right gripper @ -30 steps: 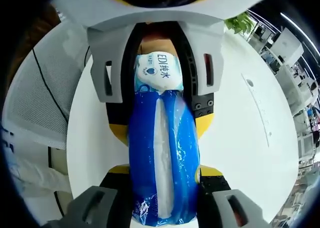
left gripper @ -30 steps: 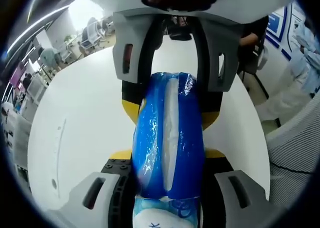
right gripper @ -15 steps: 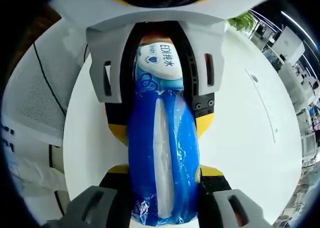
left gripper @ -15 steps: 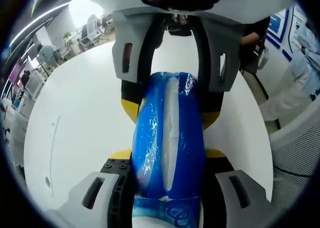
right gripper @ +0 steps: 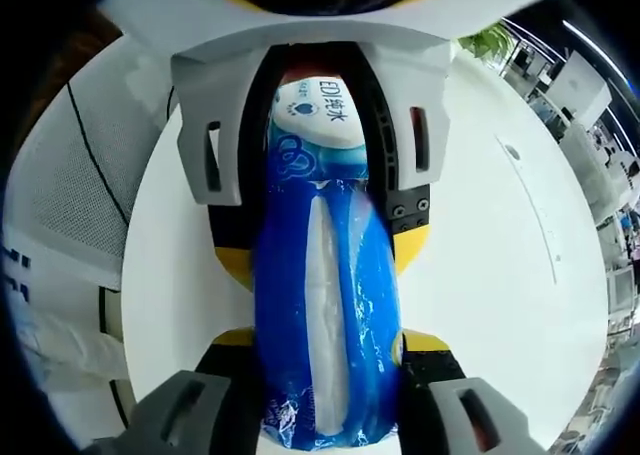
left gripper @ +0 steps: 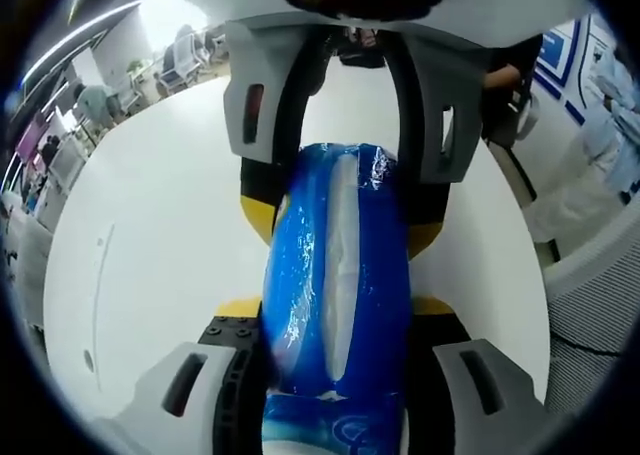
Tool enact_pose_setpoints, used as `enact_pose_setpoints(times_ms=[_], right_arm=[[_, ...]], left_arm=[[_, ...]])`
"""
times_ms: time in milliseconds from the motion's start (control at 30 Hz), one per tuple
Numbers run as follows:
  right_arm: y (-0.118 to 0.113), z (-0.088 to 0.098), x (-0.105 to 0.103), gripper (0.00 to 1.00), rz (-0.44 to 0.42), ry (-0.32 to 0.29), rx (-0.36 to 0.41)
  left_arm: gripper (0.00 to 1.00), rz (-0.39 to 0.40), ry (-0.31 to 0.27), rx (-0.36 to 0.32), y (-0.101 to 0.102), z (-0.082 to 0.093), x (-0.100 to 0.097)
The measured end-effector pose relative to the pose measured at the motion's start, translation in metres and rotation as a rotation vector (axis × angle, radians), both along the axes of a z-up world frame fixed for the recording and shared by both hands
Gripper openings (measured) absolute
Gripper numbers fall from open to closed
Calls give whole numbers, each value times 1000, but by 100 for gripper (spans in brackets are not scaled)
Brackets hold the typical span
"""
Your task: Operate the shoe box by opening the lid, removing the specified soft item, and placing it in the target area until the item is outside and the box remains undamaged.
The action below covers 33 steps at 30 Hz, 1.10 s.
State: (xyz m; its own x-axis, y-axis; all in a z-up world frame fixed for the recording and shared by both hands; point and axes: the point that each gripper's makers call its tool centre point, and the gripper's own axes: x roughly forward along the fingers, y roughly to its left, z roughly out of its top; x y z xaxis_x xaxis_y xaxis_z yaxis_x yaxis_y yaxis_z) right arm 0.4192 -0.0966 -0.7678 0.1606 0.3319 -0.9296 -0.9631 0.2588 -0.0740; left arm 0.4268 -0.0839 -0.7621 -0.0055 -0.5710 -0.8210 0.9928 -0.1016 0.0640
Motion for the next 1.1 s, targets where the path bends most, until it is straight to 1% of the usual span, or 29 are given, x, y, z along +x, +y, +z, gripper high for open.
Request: enact_pose_setpoints(times_ms=[433, 533, 867, 1100], right_arm=[[1, -9, -1, 53, 0, 5, 2], [1, -10, 0, 54, 9, 2, -6], [-3, -11, 1, 54, 0, 6, -13], [-7, -9, 1, 53, -12, 3, -15]], left_arm=[[56, 4, 4, 9, 2, -8, -1], [56, 6, 2, 8, 2, -8, -1], [57, 4, -3, 4, 1, -6, 0], [55, 1, -6, 12, 5, -4, 0]])
